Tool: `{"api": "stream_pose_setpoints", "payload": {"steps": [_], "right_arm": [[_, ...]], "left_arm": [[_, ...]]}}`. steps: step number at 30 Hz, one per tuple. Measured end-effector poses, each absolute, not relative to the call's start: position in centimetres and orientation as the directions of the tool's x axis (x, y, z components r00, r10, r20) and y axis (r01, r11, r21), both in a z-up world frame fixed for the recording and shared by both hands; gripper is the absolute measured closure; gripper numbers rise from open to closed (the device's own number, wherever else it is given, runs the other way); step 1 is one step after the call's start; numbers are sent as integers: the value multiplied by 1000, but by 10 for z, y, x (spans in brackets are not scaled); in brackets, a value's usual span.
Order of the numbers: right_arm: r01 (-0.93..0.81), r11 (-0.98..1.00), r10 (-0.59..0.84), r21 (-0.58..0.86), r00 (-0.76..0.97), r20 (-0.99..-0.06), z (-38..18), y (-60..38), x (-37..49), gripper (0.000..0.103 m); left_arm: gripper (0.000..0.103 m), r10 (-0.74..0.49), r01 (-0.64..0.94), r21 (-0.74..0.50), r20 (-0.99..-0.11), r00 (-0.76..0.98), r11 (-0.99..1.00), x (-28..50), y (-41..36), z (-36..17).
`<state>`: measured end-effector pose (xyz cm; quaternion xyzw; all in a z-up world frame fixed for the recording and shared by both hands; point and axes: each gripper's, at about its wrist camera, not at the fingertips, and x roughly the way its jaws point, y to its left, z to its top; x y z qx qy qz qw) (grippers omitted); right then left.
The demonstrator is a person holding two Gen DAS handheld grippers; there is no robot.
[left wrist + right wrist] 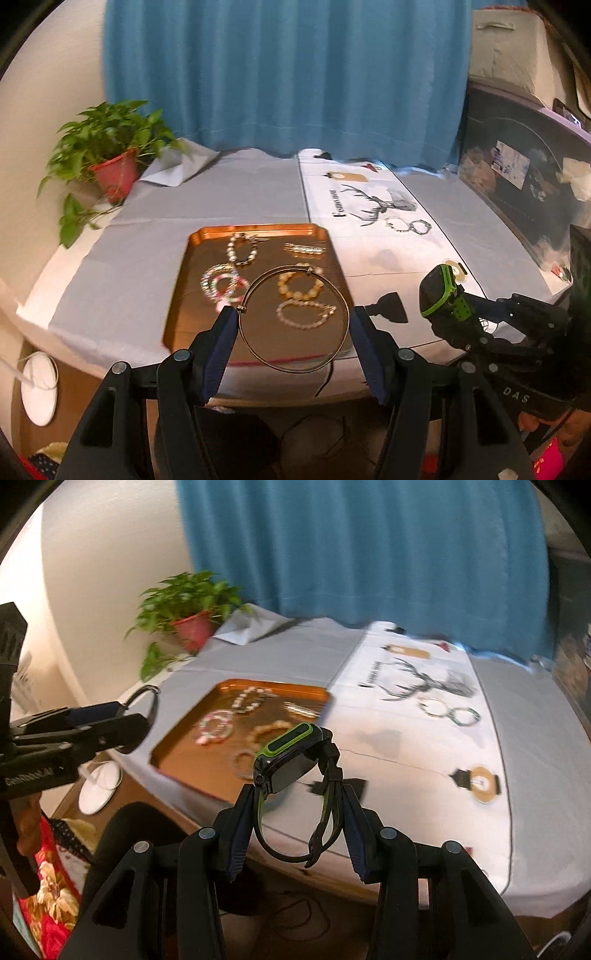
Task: Organize jewelry
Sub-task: 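Carry the watch and bangle over the copper tray with both tools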
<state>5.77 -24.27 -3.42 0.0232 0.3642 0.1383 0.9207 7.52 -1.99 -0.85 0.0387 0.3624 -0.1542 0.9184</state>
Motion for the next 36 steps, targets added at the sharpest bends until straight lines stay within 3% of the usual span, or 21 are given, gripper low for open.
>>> {"api": "stream_pose_setpoints", "payload": {"steps": [16,36], "right_arm": [[-330,935,325,128,660,-677,-31,-184,74,57],[-310,940,312,144,606,-732,-72,-172,156,57]], "left_arm": [[45,-234,260,-66,-680,694,963,89,17,-19],[45,-211,230,-76,-730,650,970,178,30,-57]]}}
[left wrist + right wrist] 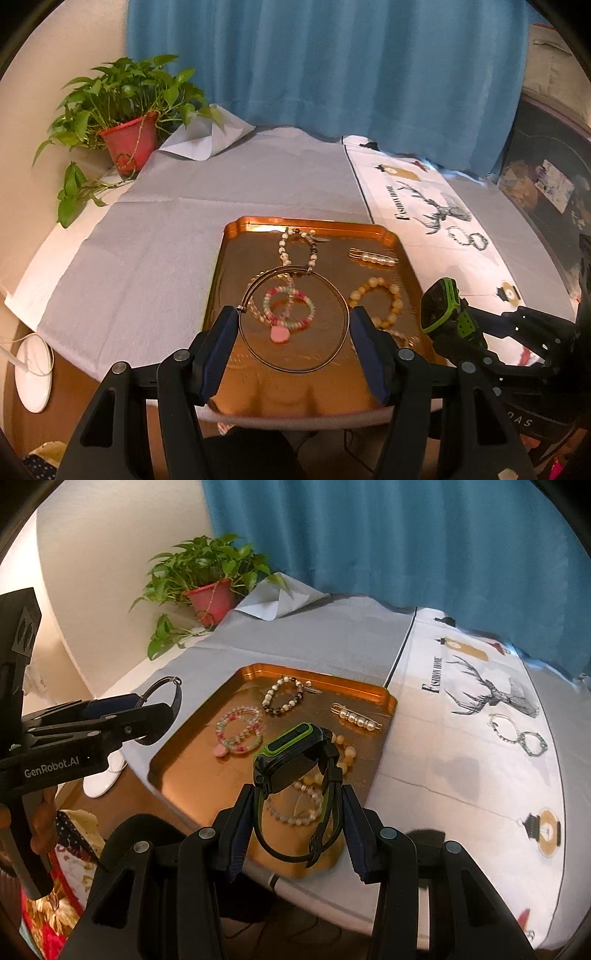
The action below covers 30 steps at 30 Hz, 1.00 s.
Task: Organize jewelry
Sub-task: 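Carry the watch and bangle over the copper tray with both tools, then open both tools to drop the watch and bangle into the tray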
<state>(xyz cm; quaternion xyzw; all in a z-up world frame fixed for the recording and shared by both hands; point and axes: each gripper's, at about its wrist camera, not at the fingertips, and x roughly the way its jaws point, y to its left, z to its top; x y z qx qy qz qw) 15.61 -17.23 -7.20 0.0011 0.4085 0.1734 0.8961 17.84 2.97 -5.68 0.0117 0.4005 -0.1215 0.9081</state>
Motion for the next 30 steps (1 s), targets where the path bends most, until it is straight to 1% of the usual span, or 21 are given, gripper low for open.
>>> {"api": "stream_pose_setpoints", "payload": {"steps": [8,11,12,13,15,16,17,18,21,24,30], "right_arm": [[-312,939,306,142,577,-757,-94,-162,194,57],[-312,940,303,141,569,-764,-100,-159,205,56],[-309,941,300,140,567,-767,-103,-159,209,56],[-306,941,299,142,562,-771,-105,-159,213,53],[-301,943,293,141,551,-782,-109,-158,219,48],[-298,946,277,126,543,-793,-111,-156,222,41],[-296,950,254,102,538,-804,-112,-154,223,30],[-297,951,242,87,542,-805,-112,-153,222,28],[-315,946,245,71,559,-792,-104,-155,207,26],[-308,948,250,78,572,-781,-92,-162,181,26],[-272,958,251,91,638,-728,-57,-184,112,26]], "left_arm": [[45,-204,236,-69,-763,614,969,213,25,-82],[43,-201,234,-74,-784,587,970,225,23,-94],[37,-201,232,-77,-792,576,970,229,23,-97],[20,-193,226,-75,-802,565,971,232,23,-101],[4,-148,197,-42,-814,562,979,235,23,-103],[4,-122,179,-21,-809,575,984,234,24,-103],[4,-105,167,-7,-803,587,986,232,26,-102],[4,-98,161,-4,-806,584,987,228,28,-101],[4,-89,139,-11,-819,567,990,212,34,-98],[4,-76,109,-14,-808,585,994,182,39,-88],[4,-103,136,-22,-775,624,990,108,35,-57]]}}
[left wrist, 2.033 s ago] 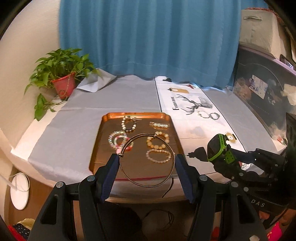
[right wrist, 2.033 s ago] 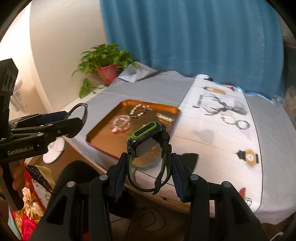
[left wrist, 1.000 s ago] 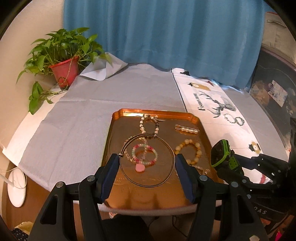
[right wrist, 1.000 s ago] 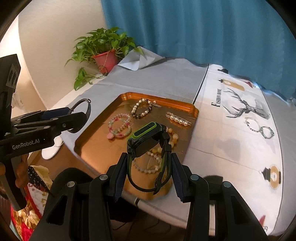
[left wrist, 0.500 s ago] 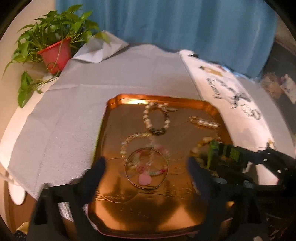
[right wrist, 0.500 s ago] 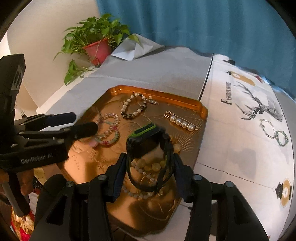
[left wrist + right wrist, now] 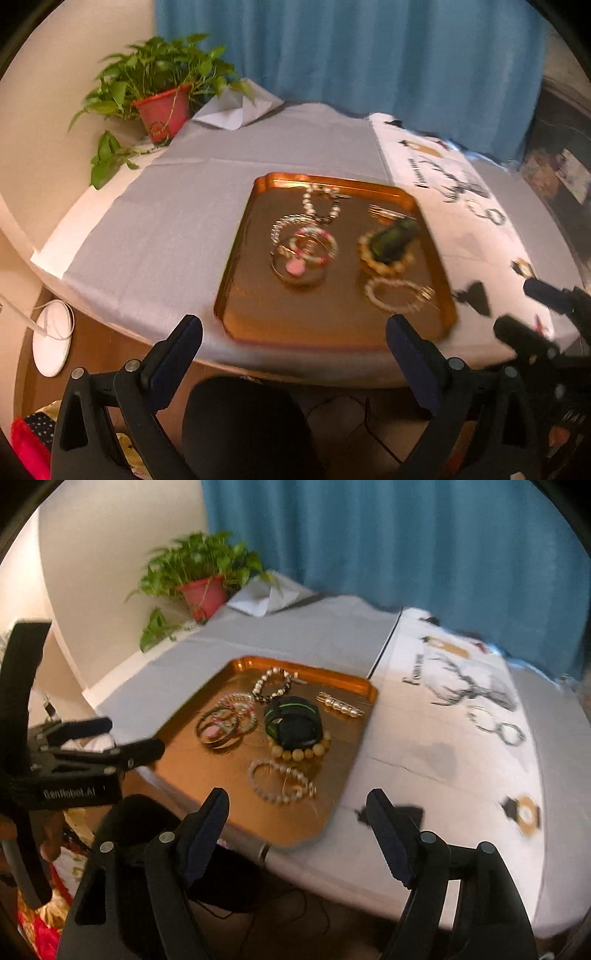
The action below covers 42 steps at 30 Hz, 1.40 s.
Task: Organize jewelry
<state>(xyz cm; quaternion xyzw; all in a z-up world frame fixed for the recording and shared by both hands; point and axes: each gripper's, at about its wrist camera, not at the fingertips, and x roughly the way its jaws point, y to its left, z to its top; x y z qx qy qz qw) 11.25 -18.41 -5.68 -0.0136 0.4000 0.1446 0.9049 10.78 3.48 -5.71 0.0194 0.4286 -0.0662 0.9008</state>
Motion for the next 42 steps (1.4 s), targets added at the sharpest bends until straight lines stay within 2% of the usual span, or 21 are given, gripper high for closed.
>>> {"api": "stream_pose_setpoints", "payload": {"steps": [8,14,22,42], "right_arm": [[-254,964,242,78,722,-648,-13,-198,38,23],[-234,970,224,69,744,-630,0,-203,4,22],[-224,972,220,70,769,-601,10,-209,-19,22],[-189,976,218,113,755,-619,0,-228,-16,22]], "left_arm": [[3,-127,184,-1,-727,674,983,43,11,-21],[3,-98,187,62,-671,735,980,9,1,2],[3,-106,206,81,-646,756,975,-9,-8,15],[3,-94,216,104,-664,742,971,-7,-18,7]]}}
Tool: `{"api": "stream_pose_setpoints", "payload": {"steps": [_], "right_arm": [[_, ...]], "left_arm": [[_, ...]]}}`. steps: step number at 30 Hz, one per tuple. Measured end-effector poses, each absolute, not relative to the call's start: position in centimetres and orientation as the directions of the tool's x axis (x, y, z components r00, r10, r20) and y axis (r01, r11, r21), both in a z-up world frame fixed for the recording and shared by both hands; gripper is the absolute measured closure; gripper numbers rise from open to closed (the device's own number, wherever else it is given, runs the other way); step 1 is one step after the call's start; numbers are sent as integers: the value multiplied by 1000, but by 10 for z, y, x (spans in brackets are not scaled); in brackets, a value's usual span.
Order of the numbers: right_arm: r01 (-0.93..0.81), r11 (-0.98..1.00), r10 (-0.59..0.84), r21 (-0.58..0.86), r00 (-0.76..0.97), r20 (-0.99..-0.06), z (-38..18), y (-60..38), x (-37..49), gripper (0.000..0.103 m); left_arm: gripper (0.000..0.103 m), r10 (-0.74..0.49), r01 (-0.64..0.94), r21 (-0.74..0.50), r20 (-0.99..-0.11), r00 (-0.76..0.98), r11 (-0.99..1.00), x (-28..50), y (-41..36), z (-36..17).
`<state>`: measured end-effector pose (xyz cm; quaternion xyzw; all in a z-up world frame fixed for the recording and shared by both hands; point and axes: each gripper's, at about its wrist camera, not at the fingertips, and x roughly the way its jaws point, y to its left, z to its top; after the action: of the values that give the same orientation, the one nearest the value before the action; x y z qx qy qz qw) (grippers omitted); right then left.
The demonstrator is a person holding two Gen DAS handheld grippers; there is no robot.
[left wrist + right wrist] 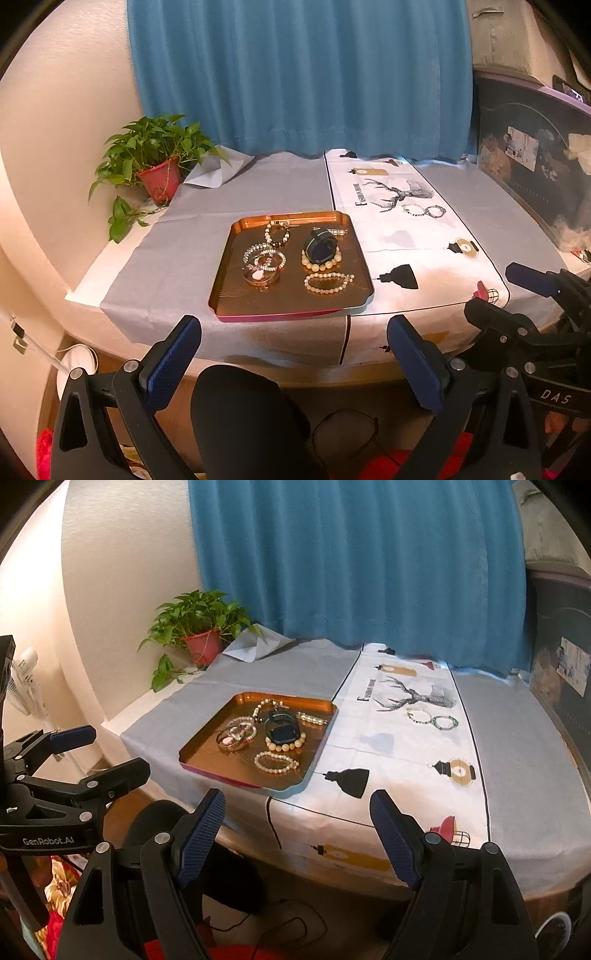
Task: Organize jewelry
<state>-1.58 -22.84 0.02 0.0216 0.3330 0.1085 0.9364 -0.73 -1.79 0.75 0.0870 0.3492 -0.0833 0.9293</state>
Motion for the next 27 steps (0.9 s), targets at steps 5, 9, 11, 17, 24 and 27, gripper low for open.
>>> {"api": "stream_pose_setpoints", "payload": {"steps": [5,9,11,17,24,27], "right_arm": [[-180,976,219,125,749,-625,-4,-233,-12,22],[-173,976,219,134,747,-628,-7,-237,-7,22],[-162,977,215,141,748,-628,-10,-242,-5,22],[-80,981,177,177,746,-643,-24,-276,9,22],[42,981,98,188,731,-675,-45,-336,43,22],[112,975,50,190,729,-683,-53,-369,71,22]], "left_arm": [[3,-92,214,102,-669,737,972,-2,-19,4],[3,-89,214,104,-677,731,971,3,-21,1],[3,-87,215,105,-680,728,971,6,-22,0],[3,-76,214,113,-696,714,970,19,-30,-7],[3,-70,232,126,-725,685,965,53,-51,-18],[3,-83,245,113,-740,668,963,76,-64,-22]]}}
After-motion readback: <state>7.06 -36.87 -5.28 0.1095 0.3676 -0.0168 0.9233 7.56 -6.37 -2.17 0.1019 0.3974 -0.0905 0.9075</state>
